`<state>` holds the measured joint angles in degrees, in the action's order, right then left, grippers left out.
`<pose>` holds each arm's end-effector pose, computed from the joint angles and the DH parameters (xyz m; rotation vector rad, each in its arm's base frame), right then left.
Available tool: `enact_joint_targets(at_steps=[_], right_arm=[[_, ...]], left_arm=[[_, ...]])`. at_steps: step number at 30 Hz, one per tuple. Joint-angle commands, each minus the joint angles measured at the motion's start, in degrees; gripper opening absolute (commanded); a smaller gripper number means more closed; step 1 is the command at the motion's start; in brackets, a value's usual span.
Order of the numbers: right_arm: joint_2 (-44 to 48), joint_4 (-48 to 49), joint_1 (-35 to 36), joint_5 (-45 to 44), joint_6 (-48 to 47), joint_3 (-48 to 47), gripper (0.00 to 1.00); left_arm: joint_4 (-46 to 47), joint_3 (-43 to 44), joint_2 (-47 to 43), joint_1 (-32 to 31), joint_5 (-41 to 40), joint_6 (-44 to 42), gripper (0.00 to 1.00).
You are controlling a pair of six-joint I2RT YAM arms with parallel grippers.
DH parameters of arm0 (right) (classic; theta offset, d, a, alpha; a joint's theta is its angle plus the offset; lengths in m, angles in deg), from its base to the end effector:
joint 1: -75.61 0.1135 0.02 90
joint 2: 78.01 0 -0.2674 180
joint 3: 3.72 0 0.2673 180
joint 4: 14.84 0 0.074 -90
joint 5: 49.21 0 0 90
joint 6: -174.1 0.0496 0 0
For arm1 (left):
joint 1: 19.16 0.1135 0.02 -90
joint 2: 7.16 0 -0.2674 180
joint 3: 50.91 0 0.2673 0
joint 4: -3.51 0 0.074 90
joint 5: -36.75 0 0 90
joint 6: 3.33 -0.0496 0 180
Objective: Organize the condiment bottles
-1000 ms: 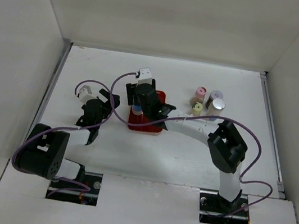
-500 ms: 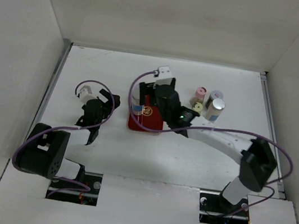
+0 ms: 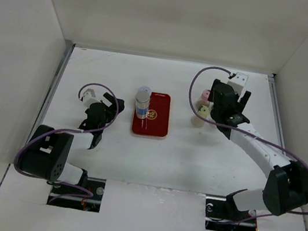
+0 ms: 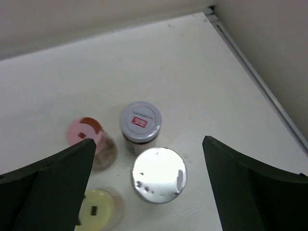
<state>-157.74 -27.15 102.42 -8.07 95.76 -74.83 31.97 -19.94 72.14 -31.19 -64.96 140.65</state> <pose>0.3169 0.1183 0.2985 0.3096 1.7955 -0.3516 0.2597 -0.0450 0.1349 -0.8283 1.7689 -0.5773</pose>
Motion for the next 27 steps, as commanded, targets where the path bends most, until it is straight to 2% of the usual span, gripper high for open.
enact_joint_targets(at_steps=[1, 11, 15, 17, 21, 24, 27], right_arm=[[-1.3, -2.7, -2.2, 1.6, 1.6, 1.0, 1.0], [-4.6, -1.8, -7.1, 11.6, 7.9, 3.5, 1.0], [-5.6, 2.8, -8.6, 15.7, 8.6, 4.7, 0.87], [-5.4, 3.6, -8.7, 16.6, 9.2, 4.8, 0.73], [-0.9, 3.0, -8.6, 16.2, 11.0, 5.6, 0.5], [6.8, 3.1, -8.2, 10.0, 10.4, 6.7, 0.47], [14.1, 4.2, -4.0, 4.8, 6.4, 6.4, 0.47]], left_arm=[[2.9, 1.1, 0.1, -0.1, 0.7, 0.5, 1.0], [2.9, 1.5, 1.3, -0.1, 1.7, 1.0, 1.0], [2.9, 1.5, 1.4, -0.1, 1.9, 1.1, 1.0], [2.9, 1.5, 1.4, -0.1, 1.9, 1.1, 1.0], [2.9, 1.6, 1.6, -0.1, 2.1, 1.4, 1.0], [3.0, 1.6, 1.8, -0.1, 2.4, 1.6, 1.0], [3.2, 1.6, 2.0, -0.1, 2.5, 1.7, 1.0]])
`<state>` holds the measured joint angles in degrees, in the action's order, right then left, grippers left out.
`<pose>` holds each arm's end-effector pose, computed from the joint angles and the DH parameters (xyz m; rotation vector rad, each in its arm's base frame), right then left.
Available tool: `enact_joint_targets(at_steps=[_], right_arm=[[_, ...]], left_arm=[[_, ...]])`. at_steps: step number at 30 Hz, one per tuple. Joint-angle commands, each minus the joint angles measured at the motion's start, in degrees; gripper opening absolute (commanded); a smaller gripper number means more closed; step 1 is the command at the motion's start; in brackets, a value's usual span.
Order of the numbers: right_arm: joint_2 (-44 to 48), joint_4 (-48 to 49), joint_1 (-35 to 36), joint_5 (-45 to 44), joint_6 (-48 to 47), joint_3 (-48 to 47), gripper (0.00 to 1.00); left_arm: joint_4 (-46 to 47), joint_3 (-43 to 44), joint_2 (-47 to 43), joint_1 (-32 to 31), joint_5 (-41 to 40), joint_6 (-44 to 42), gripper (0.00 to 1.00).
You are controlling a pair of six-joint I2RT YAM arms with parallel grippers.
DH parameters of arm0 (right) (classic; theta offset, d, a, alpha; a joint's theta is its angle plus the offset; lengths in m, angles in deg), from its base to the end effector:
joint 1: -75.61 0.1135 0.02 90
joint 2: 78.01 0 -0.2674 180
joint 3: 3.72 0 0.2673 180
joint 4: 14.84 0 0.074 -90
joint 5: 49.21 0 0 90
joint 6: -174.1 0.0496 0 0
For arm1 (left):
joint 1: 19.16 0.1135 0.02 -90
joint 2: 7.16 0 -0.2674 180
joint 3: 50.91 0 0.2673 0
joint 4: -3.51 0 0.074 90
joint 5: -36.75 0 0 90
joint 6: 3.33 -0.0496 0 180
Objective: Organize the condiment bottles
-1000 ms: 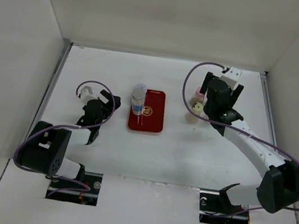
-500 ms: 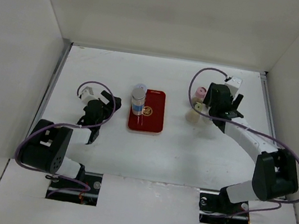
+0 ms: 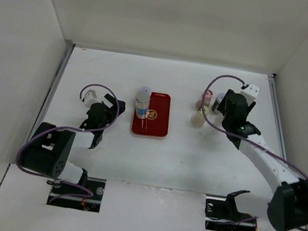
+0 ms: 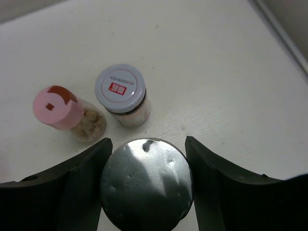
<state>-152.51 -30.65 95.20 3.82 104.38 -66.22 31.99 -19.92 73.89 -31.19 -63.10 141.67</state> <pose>0.3025 0.0760 0.2626 0.3987 1.9175 -0.2086 0.2602 -0.0468 0.1275 -0.8362 1.8065 -0.6032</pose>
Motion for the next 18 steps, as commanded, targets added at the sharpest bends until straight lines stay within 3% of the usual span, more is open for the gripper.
enact_joint_targets(at_steps=[1, 7, 13, 18], right_arm=[[10.6, 8.4, 4.7, -7.6, -3.9, -2.8, 0.47], [11.0, 9.6, 17.8, -5.0, -8.2, -7.9, 0.49], [-0.6, 11.1, 30.4, 0.5, -5.1, -14.3, 0.49], [-9.9, 12.8, 36.1, 4.2, -3.8, -19.5, 0.49]], left_arm=[[3.2, 1.6, 0.4, -0.1, 0.6, 0.7, 1.0], [3.5, 1.4, 0.5, 0.3, 1.0, 1.1, 1.0], [3.5, 1.1, 0.2, 0.5, 0.8, 1.2, 1.0], [3.5, 1.0, 0.2, 0.8, 1.0, 1.2, 1.0]])
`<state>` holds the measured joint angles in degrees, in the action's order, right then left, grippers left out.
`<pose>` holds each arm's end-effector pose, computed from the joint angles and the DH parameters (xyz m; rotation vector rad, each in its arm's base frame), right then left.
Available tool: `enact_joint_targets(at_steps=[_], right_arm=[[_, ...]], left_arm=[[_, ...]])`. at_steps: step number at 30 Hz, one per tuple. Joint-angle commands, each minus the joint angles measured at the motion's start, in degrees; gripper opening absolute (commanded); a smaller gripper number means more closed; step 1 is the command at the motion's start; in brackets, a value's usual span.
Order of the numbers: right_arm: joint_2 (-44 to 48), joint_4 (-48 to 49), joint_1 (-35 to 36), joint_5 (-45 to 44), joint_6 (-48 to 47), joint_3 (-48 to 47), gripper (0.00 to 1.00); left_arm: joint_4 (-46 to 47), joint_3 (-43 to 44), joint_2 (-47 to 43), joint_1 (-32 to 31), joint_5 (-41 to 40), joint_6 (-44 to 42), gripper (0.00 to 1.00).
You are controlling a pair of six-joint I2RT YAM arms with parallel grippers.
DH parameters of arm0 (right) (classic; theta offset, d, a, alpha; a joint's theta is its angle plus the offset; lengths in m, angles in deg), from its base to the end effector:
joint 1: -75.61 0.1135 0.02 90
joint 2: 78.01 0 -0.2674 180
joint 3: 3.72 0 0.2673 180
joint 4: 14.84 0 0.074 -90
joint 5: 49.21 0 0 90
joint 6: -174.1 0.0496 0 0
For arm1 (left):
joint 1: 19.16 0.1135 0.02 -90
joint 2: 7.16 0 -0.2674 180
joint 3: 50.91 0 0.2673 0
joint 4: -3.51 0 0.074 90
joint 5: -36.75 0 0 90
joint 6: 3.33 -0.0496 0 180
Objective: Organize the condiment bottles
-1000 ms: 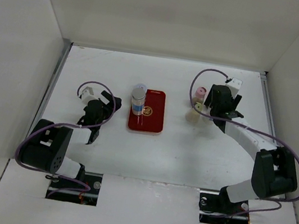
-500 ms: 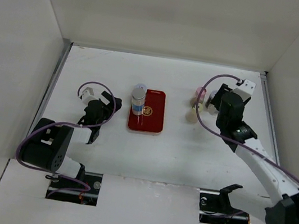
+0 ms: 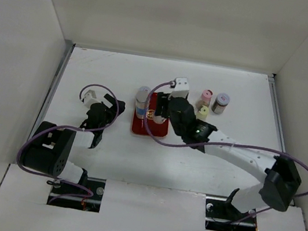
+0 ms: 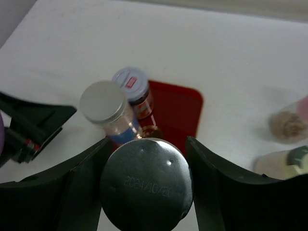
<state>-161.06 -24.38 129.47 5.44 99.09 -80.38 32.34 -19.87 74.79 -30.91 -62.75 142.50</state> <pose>0.2375 0.2765 0.3178 -0.1861 1.7962 0.2874 0.2611 -0.0460 0.1246 -0.8535 1.8103 -0.6105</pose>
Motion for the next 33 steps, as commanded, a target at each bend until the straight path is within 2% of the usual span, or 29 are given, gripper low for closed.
enact_joint_targets(at_steps=[1, 7, 21, 24, 28, 33], right_arm=[[-3.0, 6.9, 2.6, 3.2, 1.8, -6.2, 0.49], [-10.9, 7.2, 5.8, 4.8, 3.0, -9.5, 0.49], [-20.2, 11.0, 7.0, 2.3, 2.3, -10.4, 0.54], [-21.5, 10.8, 7.8, 2.3, 2.3, -10.8, 0.6], [-21.5, 9.4, 8.6, 1.8, 1.5, -11.5, 0.78], [-15.6, 7.6, 8.8, 1.0, 0.3, -9.5, 0.85]], left_arm=[[3.2, 0.9, -0.8, 0.6, 0.6, 0.4, 1.0], [3.2, 0.8, -0.9, 0.8, 0.6, 0.4, 1.0], [3.2, 0.8, -0.8, 0.7, 0.7, 0.4, 1.0], [3.2, 0.8, -0.7, 0.7, 0.8, 0.4, 1.0], [3.2, 0.9, -0.7, 0.7, 0.8, 0.5, 1.0], [3.2, 0.9, -0.7, 0.7, 0.8, 0.5, 1.0]])
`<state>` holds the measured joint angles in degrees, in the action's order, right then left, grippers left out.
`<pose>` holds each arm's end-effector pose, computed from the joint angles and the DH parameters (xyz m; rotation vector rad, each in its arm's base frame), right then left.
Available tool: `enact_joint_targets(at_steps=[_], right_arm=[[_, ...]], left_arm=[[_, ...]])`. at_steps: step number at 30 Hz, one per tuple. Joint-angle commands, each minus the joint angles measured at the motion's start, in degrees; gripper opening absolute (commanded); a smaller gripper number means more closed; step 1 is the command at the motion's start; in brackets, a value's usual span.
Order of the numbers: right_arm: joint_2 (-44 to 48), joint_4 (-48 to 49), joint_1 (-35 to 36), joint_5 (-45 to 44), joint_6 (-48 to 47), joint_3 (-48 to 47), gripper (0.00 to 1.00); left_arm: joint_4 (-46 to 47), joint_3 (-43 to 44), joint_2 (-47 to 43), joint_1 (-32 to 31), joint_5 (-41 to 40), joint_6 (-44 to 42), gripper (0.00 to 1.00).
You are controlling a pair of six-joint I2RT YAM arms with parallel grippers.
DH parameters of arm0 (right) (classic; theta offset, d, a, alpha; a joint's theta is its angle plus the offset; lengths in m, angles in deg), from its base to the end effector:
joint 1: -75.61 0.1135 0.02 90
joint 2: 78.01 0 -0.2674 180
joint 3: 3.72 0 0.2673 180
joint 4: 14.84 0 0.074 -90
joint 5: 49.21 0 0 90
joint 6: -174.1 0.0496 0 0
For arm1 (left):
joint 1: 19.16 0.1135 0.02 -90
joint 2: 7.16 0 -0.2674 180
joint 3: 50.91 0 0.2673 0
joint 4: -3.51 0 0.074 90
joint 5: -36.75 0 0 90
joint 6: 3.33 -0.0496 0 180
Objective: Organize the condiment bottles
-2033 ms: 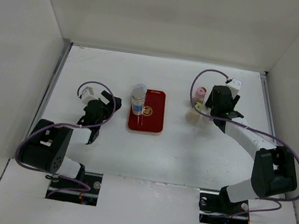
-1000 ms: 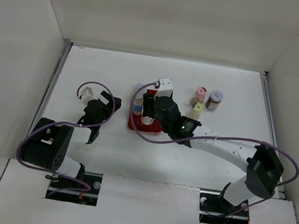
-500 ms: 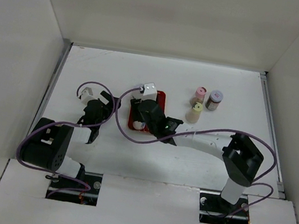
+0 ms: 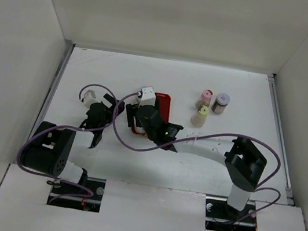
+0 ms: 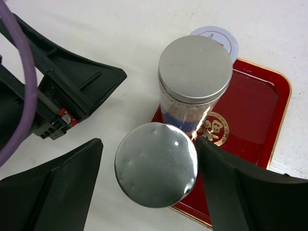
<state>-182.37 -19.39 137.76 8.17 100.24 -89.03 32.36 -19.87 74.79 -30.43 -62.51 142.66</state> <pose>0.2316 0.3810 0.2389 -0.4069 1.8873 0.3530 0.2615 -0.0440 0.1246 -0.8611 1.8067 -0.6109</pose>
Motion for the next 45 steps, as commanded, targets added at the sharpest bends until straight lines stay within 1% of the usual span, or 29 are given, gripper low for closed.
enact_joint_targets(at_steps=[1, 4, 7, 10, 13, 16, 18, 21, 25, 27, 30, 33, 35, 36, 38, 41, 45], right_arm=[[7.0, 2.6, 0.5, -1.7, -1.0, 0.0, 0.85], [13.7, 2.7, 0.2, -1.6, -1.0, 4.7, 0.89], [20.3, 3.3, -2.1, -1.7, -1.0, 10.0, 0.9], [26.2, 4.0, -7.1, -2.0, -0.1, 15.5, 0.91], [29.2, 4.0, -14.5, -3.1, 0.7, 19.7, 0.91], [28.0, 2.7, -22.8, -4.5, 1.0, 21.8, 0.94], [25.7, -0.3, -26.5, -4.6, 1.3, 21.3, 0.96], [21.8, -2.2, -30.0, -3.8, 1.6, 19.7, 0.98], [16.7, -2.2, -31.9, -0.2, 2.1, 18.0, 0.97], [14.6, -2.3, -32.5, 1.7, 3.4, 17.2, 0.95], [12.8, -1.9, -33.3, 3.7, 4.7, 16.8, 0.84], [11.5, -1.8, -33.7, 4.1, 5.0, 16.4, 0.62], [11.3, -1.5, -33.6, 3.2, 4.7, 16.1, 0.52], [11.8, -1.0, -33.4, 2.7, 4.5, 16.1, 0.49], [14.0, 0.8, -32.7, 1.7, 3.6, 16.3, 0.47], [15.8, 4.7, -29.3, 3.4, 1.5, 15.3, 0.48], [11.8, 5.3, -26.0, 7.4, 1.2, 9.4, 0.48]], left_arm=[[3.2, 0.9, -0.7, 0.2, 0.6, 0.4, 1.0], [3.2, 0.9, -0.7, 0.2, 0.6, 0.4, 1.0], [3.2, 0.9, -0.7, 0.2, 0.6, 0.4, 1.0], [3.2, 0.9, -0.8, 0.2, 0.6, 0.4, 1.0], [3.2, 0.8, -1.0, 0.2, 0.6, 0.4, 1.0], [3.2, 0.8, -0.9, 0.3, 0.6, 0.4, 1.0], [3.2, 0.8, -1.0, 0.7, 0.6, 0.4, 1.0], [3.2, 0.7, -1.3, 1.2, 0.6, 0.3, 1.0], [3.2, 0.8, -0.7, 1.3, 0.7, 0.3, 1.0], [3.2, 0.9, -0.4, 1.3, 1.2, 0.3, 1.0], [3.2, 1.0, -0.3, 1.3, 1.3, 0.3, 1.0], [3.3, 1.1, -0.1, 1.1, 1.4, 0.4, 1.0], [3.4, 1.3, 0.1, 0.9, 1.4, 0.4, 1.0], [3.4, 1.4, 0.3, 0.8, 1.5, 0.4, 1.0], [3.5, 1.4, 0.4, 0.9, 2.0, 0.4, 1.0], [3.6, 1.2, 0.0, 1.1, 2.0, 0.4, 1.0], [3.8, 1.5, 0.7, 0.9, 2.1, 0.4, 1.0]])
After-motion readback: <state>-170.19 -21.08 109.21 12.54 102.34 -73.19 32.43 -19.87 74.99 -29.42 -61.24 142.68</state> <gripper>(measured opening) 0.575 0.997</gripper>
